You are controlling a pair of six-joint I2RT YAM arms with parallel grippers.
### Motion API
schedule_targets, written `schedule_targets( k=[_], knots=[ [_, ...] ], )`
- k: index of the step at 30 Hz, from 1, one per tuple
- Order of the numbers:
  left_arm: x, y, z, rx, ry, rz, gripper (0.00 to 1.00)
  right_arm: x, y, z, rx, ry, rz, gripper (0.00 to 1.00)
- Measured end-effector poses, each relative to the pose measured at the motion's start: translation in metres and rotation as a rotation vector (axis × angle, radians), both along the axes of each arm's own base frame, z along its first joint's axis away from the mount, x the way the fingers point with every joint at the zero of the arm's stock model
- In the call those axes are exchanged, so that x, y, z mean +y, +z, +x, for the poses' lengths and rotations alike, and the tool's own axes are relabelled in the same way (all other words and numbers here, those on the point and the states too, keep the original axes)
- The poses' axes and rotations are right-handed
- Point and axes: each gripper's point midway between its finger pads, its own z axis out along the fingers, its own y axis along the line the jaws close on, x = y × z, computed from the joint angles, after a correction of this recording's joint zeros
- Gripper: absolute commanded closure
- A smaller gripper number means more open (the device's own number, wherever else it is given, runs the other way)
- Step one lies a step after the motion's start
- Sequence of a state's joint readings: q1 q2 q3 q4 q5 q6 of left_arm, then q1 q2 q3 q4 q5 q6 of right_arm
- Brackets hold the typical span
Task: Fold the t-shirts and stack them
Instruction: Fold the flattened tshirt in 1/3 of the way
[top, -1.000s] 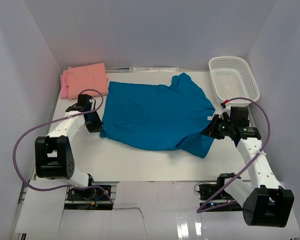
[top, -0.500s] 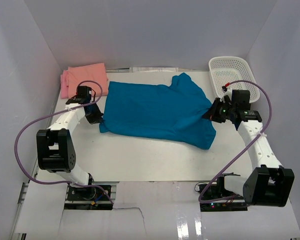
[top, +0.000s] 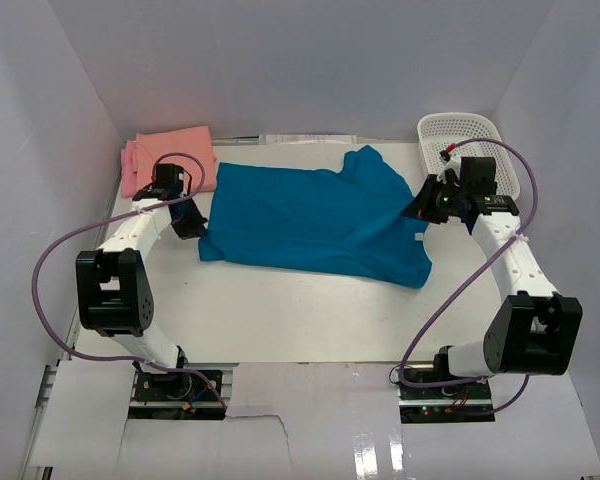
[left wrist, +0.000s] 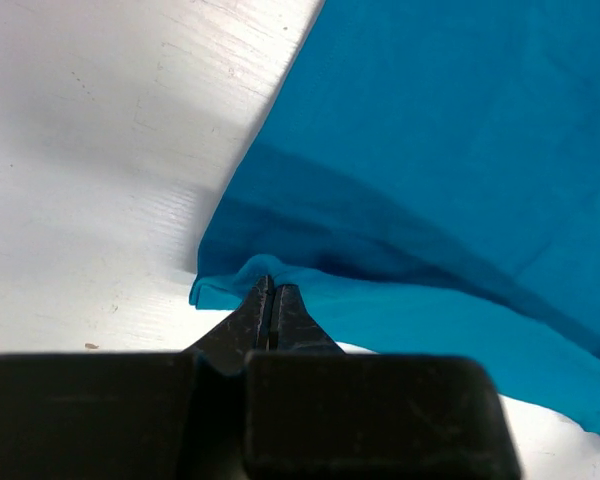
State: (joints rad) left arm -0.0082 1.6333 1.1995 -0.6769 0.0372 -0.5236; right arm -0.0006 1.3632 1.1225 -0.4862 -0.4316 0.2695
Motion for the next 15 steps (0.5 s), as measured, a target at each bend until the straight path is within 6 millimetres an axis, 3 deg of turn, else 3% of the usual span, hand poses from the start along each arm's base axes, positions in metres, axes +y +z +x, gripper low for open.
schedule_targets(
  k=[7,15],
  knots=[
    [0.000,-0.009,0.005,0.026,-0.007,0.004,1.00,0.018,0.012,0.022,-0.039,0.068,0.004,0.92],
    [-0.001,-0.009,0.020,0.021,-0.013,-0.001,1.00,0.024,0.000,0.040,-0.004,0.085,0.008,0.92]
  ],
)
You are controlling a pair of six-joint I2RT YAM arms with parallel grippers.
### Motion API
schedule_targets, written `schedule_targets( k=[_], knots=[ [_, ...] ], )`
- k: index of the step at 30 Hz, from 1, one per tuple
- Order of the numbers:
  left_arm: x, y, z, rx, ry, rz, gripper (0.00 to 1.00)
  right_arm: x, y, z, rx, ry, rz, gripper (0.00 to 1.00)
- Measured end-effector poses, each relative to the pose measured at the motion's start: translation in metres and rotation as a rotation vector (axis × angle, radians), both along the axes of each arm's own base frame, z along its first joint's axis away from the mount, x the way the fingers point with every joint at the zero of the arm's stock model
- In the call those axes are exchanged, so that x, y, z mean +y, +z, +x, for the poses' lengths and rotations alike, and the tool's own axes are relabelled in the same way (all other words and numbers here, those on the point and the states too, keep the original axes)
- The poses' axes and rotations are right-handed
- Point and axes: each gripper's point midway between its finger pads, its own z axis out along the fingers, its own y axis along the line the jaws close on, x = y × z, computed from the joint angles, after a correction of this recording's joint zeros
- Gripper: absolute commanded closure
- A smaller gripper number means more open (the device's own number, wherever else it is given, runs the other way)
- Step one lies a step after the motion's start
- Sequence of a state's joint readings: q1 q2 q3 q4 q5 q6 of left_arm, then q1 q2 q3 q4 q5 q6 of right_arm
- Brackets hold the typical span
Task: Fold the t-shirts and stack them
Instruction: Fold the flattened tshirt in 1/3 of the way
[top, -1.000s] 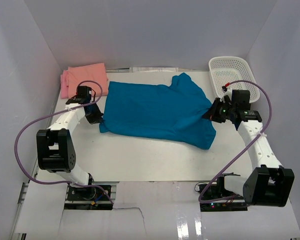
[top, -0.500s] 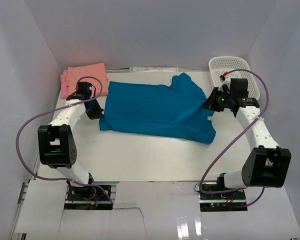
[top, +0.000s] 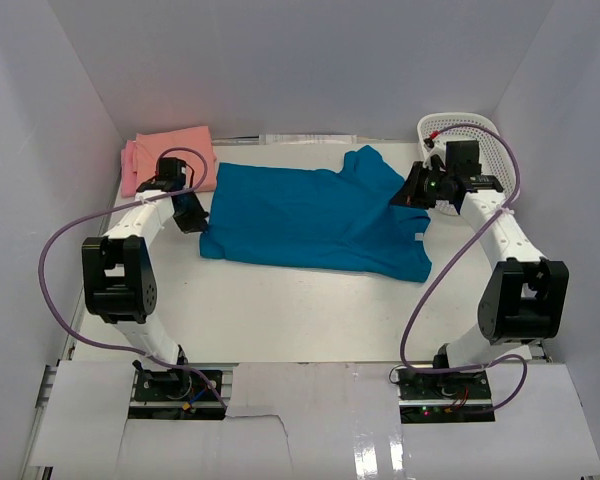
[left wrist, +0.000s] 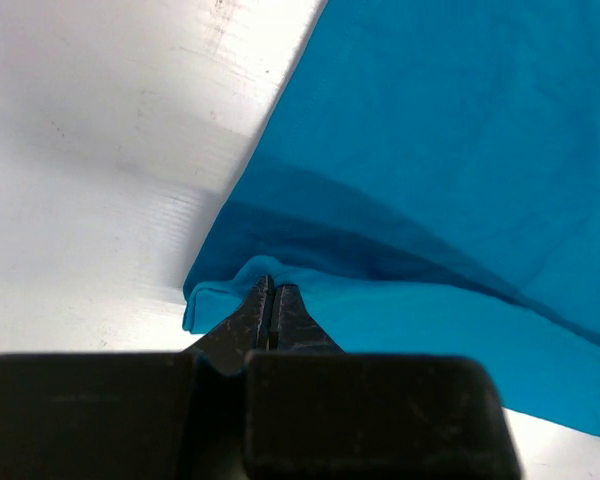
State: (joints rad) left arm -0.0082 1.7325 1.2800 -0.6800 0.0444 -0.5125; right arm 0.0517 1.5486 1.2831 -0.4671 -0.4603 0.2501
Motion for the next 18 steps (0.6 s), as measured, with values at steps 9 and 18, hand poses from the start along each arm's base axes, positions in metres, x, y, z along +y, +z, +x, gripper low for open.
schedule_targets(
  k=[9,18],
  knots=[
    [0.000,0.001,0.012,-0.003,-0.001,0.000,1.00,0.004,-0.005,0.020,0.013,0.009,0.001,0.92],
    [0.000,0.001,0.019,0.001,-0.001,-0.001,1.00,0.005,-0.002,0.026,0.004,0.010,0.002,0.92]
  ],
)
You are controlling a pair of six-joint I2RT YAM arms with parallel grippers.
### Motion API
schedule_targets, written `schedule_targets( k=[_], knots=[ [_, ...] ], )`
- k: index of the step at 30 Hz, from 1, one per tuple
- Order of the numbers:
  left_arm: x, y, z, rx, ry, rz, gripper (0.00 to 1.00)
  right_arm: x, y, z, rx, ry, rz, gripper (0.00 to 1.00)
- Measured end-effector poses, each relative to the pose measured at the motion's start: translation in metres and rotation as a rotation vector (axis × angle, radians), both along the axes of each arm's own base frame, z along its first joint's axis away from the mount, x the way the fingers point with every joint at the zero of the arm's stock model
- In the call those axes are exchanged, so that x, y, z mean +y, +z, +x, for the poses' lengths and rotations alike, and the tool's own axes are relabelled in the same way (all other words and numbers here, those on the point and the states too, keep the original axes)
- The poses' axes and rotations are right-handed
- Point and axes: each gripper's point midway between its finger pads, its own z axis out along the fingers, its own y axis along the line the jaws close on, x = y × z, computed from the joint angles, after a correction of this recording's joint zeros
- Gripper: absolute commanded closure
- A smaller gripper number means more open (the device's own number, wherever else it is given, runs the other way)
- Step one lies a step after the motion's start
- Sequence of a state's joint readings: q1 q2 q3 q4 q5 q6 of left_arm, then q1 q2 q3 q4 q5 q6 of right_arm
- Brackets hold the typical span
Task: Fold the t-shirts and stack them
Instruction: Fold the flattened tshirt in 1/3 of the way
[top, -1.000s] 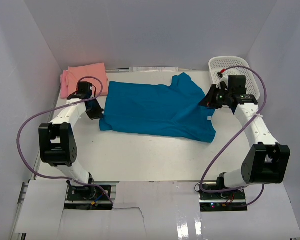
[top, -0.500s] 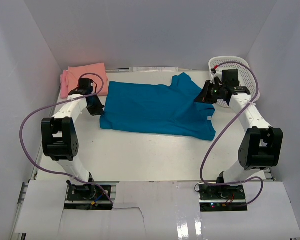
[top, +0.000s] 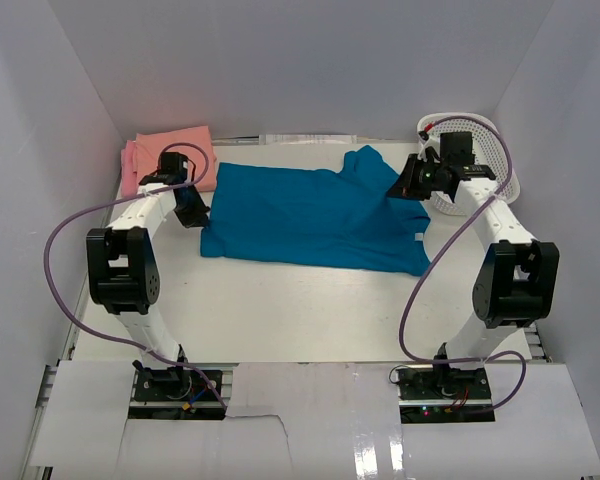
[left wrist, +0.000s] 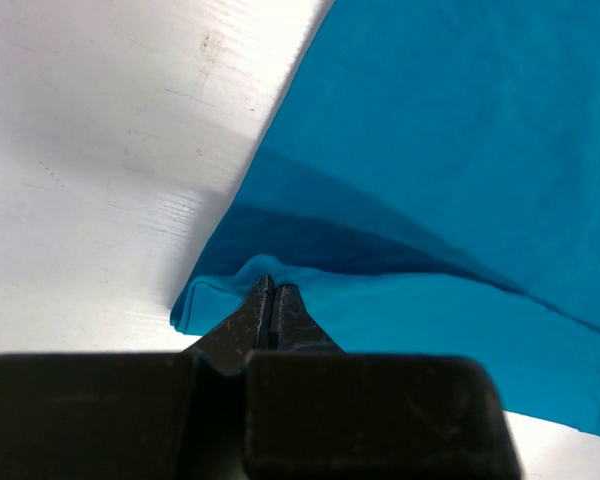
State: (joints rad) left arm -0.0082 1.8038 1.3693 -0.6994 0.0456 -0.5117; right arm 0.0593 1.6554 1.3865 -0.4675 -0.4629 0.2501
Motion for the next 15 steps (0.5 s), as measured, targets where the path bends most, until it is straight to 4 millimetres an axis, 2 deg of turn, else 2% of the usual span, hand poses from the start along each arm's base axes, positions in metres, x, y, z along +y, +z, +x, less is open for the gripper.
schedule_targets(
  k=[8,11,15],
  knots=[
    [0.000,-0.022,-0.002,0.055,-0.007,0.004,1.00,0.003,-0.036,0.014,0.071,0.011,0.009,0.92],
    [0.000,-0.026,-0.003,0.066,-0.009,0.005,1.00,0.005,-0.034,0.020,0.064,0.015,0.012,0.92],
    [0.000,-0.027,-0.003,0.068,-0.011,0.006,1.00,0.006,-0.017,0.030,0.015,0.019,0.019,0.91]
  ],
)
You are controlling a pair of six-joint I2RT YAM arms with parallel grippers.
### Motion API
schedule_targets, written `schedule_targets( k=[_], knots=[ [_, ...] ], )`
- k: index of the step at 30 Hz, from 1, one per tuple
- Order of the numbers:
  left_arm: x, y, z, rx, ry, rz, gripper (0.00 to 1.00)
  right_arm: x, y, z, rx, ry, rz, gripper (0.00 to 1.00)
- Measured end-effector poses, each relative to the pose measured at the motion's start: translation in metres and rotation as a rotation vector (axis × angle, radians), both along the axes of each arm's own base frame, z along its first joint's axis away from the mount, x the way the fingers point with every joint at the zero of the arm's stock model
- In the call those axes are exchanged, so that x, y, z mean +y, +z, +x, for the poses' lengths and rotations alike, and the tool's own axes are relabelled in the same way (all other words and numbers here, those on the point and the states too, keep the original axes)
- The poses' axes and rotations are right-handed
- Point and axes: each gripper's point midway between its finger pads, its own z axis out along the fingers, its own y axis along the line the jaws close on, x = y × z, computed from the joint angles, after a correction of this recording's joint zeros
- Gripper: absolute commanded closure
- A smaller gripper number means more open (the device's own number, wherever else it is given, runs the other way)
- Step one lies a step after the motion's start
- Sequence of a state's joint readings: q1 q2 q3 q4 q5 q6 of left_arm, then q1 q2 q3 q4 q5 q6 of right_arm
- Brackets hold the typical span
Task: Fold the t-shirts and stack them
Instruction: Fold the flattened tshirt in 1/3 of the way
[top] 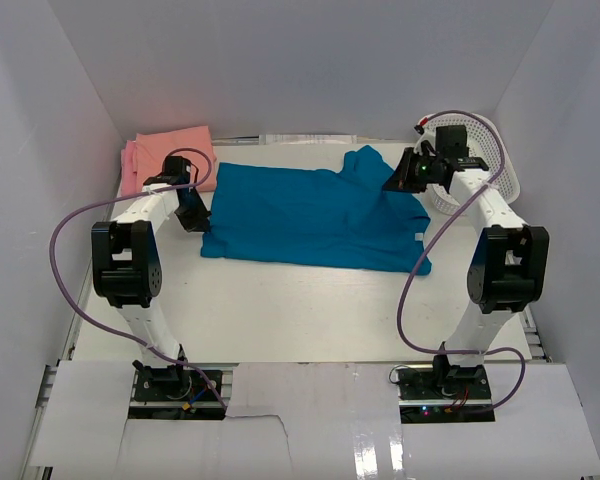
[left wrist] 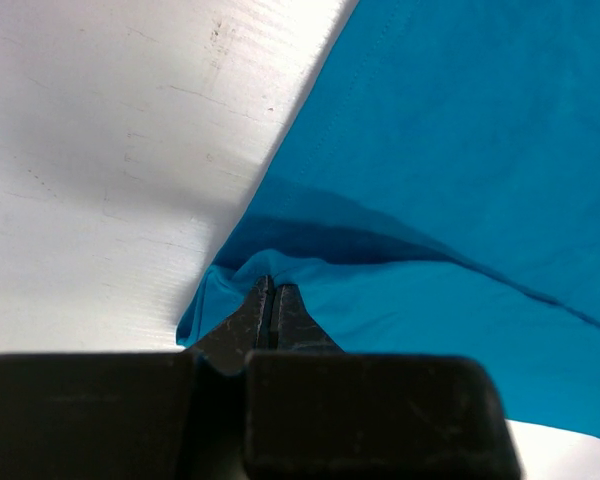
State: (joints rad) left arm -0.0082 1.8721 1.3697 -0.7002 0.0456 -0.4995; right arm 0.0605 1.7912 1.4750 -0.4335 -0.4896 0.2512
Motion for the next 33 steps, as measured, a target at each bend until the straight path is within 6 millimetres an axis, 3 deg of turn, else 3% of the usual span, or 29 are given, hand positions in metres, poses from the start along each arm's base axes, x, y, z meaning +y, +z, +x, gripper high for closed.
schedule_targets(
  k=[1,2,5,6,8,9,10,14,21,27,30,33],
  knots=[
    [0.000,0.000,0.000,0.000,-0.002,0.000,1.00,0.000,0.003,0.002,-0.007,0.000,0.000,0.86],
    [0.000,0.000,0.000,0.000,-0.003,0.000,1.00,0.000,0.005,0.003,-0.012,-0.001,0.000,0.69],
    [-0.001,-0.001,0.000,0.003,-0.007,-0.002,0.99,-0.001,0.001,0.012,-0.009,-0.013,-0.009,0.53],
    [-0.001,-0.001,0.000,0.004,-0.007,-0.002,0.78,-0.002,-0.005,0.014,0.000,-0.018,-0.016,0.46],
    [0.000,-0.002,-0.001,0.007,-0.013,0.005,0.48,-0.006,-0.016,0.015,0.031,-0.042,-0.034,0.25],
    [0.001,-0.002,-0.001,0.008,-0.007,0.009,0.18,-0.010,-0.022,0.016,0.040,-0.057,-0.054,0.18],
    [0.003,-0.003,-0.001,0.009,-0.002,0.018,0.02,-0.012,-0.024,0.017,0.048,-0.073,-0.063,0.17],
    [0.013,0.001,-0.002,0.005,0.040,0.066,0.02,-0.023,-0.029,0.009,0.031,-0.121,-0.114,0.16],
    [0.022,0.033,-0.014,-0.081,0.042,0.111,0.02,-0.030,-0.054,-0.072,0.088,-0.143,-0.203,0.17],
    [0.025,0.014,-0.042,-0.016,0.018,0.135,0.02,-0.048,-0.103,-0.130,0.213,-0.187,-0.327,0.31],
    [0.021,0.010,-0.046,-0.005,-0.004,0.124,0.02,-0.057,-0.116,-0.146,0.256,-0.212,-0.368,0.34],
    [0.017,0.010,-0.044,-0.011,-0.021,0.115,0.02,-0.065,-0.119,-0.149,0.261,-0.238,-0.405,0.33]
  ],
)
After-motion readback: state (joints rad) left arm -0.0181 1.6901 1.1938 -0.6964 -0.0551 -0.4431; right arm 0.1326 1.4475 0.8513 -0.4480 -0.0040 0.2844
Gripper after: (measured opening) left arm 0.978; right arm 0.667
